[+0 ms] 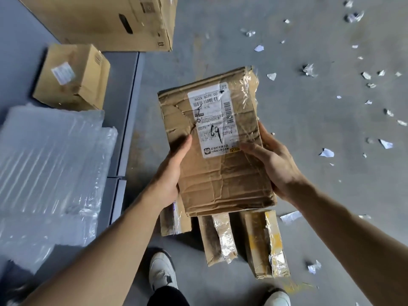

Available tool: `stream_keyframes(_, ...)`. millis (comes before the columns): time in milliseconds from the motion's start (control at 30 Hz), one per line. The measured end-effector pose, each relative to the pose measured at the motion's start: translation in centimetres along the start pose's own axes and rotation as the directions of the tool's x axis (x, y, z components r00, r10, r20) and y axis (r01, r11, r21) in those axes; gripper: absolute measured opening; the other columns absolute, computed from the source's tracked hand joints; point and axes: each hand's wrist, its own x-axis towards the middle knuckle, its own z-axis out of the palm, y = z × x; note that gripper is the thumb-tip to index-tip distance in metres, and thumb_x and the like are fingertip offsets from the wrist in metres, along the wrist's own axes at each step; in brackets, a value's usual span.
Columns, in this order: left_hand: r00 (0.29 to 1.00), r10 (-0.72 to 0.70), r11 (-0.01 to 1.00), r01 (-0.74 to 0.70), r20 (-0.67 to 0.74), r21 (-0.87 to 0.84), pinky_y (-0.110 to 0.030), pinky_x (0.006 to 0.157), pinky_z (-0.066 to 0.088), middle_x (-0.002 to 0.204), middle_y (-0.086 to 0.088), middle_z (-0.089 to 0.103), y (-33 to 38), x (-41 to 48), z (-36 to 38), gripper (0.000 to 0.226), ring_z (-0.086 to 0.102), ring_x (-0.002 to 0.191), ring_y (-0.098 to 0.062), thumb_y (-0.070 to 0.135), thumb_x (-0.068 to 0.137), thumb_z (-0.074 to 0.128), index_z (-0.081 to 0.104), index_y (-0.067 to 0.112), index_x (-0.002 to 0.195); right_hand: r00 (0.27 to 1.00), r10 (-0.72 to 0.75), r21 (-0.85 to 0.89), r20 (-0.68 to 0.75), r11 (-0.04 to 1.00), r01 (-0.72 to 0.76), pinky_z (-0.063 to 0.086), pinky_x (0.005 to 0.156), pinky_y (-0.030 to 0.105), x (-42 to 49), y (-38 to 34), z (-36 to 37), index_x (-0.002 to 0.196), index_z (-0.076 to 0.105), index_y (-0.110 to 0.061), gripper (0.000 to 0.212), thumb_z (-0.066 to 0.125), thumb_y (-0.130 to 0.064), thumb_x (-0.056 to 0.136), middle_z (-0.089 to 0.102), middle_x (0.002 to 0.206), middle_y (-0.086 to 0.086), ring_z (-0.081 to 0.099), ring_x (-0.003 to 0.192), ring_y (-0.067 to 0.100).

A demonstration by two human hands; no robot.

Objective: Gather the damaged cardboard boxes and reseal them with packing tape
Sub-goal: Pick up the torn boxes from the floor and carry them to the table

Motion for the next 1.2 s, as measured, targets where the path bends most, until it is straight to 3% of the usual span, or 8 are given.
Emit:
stream_keyframes(133, 0.999, 0.043, 0.999, -0.044, 0.032, 0.023, -0.055, 0.113, 0.030, 0.142, 0.015, 0.055, 1.6, -5.3, 0.0, 0.077, 0.044, 0.137, -0.021, 0.081, 0.060, 0.073, 0.054, 0.055, 0.130, 0.999, -0.025, 0.019, 0.038, 1.000, 0.025, 0.051, 0.101, 0.048, -4.2, -3.4, 0.9, 0.140, 0.053, -0.033, 0.048, 0.061, -0.025, 0.094, 0.070, 0.125, 0.000, 0.066, 0.115, 0.023)
stream_keyframes(300, 0.998, 0.047, 0.997, -0.045, 0.029, -0.057, -0.053, 0.105, 0.042, 0.130, 0.010, 0.065, 1.5, -14.7, 0.7, 0.068, 0.057, 0.126, -0.022, 0.076, 0.068, 0.071, 0.058, 0.049, 0.129, 0.992, 0.001, 0.034, 0.129, 0.999, -0.006, 0.055, 0.095, 0.046, -10.7, -7.1, 2.2, 0.140, 0.053, -0.033, 0.042, 0.054, -0.026, 0.099, 0.070, 0.124, 0.001, 0.067, 0.113, 0.024)
stream_keyframes(433, 0.998, 0.058, 0.997, -0.059, -0.029, -0.050, -0.032, 0.080, 0.050, 0.109, 0.024, 0.071, 1.8, -23.6, 0.9, 0.039, 0.063, 0.108, -0.003, 0.065, 0.084, 0.060, 0.058, 0.052, 0.121, 0.989, 0.045, 0.013, 0.144, 0.999, -0.047, 0.058, 0.090, 0.042, -17.0, -9.1, 4.0, 0.136, 0.058, -0.030, 0.036, 0.052, -0.029, 0.100, 0.071, 0.121, 0.001, 0.068, 0.112, 0.026)
stream_keyframes(500, 0.996, 0.069, 0.997, -0.071, -0.053, -0.041, -0.024, 0.080, 0.046, 0.103, 0.033, 0.067, 1.3, -27.7, 0.7, 0.028, 0.060, 0.100, 0.012, 0.058, 0.091, 0.055, 0.056, 0.052, 0.118, 0.988, 0.059, 0.008, 0.144, 0.998, -0.061, 0.059, 0.087, 0.039, -20.5, -9.7, 5.3, 0.135, 0.058, -0.028, 0.036, 0.050, -0.028, 0.101, 0.071, 0.121, 0.002, 0.069, 0.110, 0.025)
stream_keyframes(600, 0.992, 0.089, 0.995, -0.092, -0.086, -0.038, -0.032, 0.113, 0.023, 0.133, 0.031, 0.049, 0.0, -32.8, -0.5, 0.050, 0.038, 0.129, 0.004, 0.059, 0.091, 0.054, 0.044, 0.049, 0.138, 0.988, 0.076, -0.023, 0.133, 0.997, -0.073, 0.058, 0.091, 0.043, -25.5, -10.2, 7.4, 0.136, 0.058, -0.029, 0.036, 0.050, -0.032, 0.101, 0.071, 0.123, 0.001, 0.069, 0.110, 0.024)
stream_keyframes(833, 0.991, 0.108, 0.993, -0.111, -0.078, -0.040, -0.036, 0.105, 0.023, 0.130, 0.027, 0.041, -3.6, -44.9, -4.8, 0.060, 0.027, 0.124, -0.001, 0.068, 0.088, 0.051, 0.038, 0.051, 0.143, 0.991, 0.120, -0.029, 0.067, 0.993, -0.118, 0.054, 0.095, 0.052, -37.6, -10.0, 13.6, 0.126, 0.064, -0.032, 0.033, 0.055, -0.041, 0.096, 0.071, 0.121, 0.006, 0.069, 0.108, 0.030)
stream_keyframes(1000, 0.988, 0.114, 0.993, -0.114, -0.101, 0.005, -0.038, 0.098, 0.025, 0.144, 0.019, 0.041, -6.0, -54.2, -6.7, 0.057, 0.029, 0.140, -0.014, 0.070, 0.088, 0.048, 0.038, 0.052, 0.141, 0.989, 0.135, -0.007, 0.062, 0.991, -0.134, 0.053, 0.097, 0.055, -46.7, -10.0, 16.9, 0.122, 0.065, -0.033, 0.031, 0.057, -0.046, 0.095, 0.072, 0.119, 0.007, 0.069, 0.108, 0.032)
stream_keyframes(1200, 0.977, 0.162, 0.987, -0.161, -0.139, 0.022, -0.039, 0.110, 0.024, 0.153, 0.017, 0.036, -10.8, -62.6, -7.1, 0.069, 0.027, 0.144, -0.014, 0.073, 0.087, 0.044, 0.033, 0.045, 0.149, 0.984, 0.140, -0.054, 0.107, 0.989, -0.135, 0.052, 0.097, 0.054, -55.0, -10.2, 18.5, 0.126, 0.062, -0.041, 0.048, 0.066, -0.063, 0.083, 0.069, 0.125, 0.006, 0.068, 0.112, 0.032)
